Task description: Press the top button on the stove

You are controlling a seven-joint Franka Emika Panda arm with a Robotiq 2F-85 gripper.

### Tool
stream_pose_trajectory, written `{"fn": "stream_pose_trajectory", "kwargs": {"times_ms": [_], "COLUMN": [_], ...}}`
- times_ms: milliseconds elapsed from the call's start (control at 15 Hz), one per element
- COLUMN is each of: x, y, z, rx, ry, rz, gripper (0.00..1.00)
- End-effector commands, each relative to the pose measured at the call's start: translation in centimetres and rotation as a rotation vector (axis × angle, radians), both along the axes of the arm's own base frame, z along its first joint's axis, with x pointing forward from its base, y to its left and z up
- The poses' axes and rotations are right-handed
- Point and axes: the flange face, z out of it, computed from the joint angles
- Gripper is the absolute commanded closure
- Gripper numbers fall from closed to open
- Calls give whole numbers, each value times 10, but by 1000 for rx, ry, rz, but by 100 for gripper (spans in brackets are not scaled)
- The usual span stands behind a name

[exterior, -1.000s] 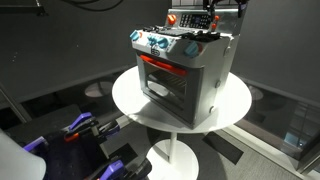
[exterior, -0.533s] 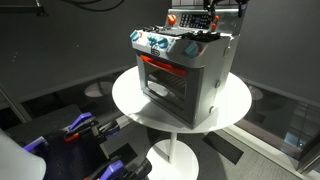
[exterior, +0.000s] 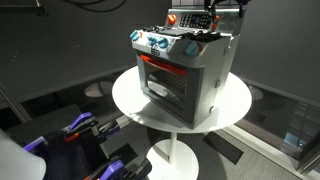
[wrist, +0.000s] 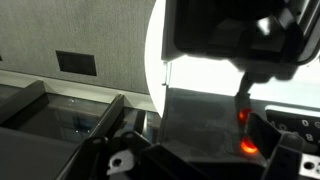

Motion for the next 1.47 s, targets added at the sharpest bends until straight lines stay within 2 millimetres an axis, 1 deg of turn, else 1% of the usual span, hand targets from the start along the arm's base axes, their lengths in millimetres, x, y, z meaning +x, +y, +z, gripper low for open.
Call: {"fn": "stream_pose_trajectory", "kwargs": {"times_ms": [0, 400, 667, 1067, 1400], "x": [13, 16, 12, -9, -33], "y": [-4, -7, -5, 1, 7], "z": [4, 5, 9, 20, 42], "rx": [-10, -11, -8, 15, 23], "ry": [-18, -24, -27, -22, -38], "rz": [-8, -12, -13, -15, -15], "gripper": [0, 0, 0, 0, 0]}}
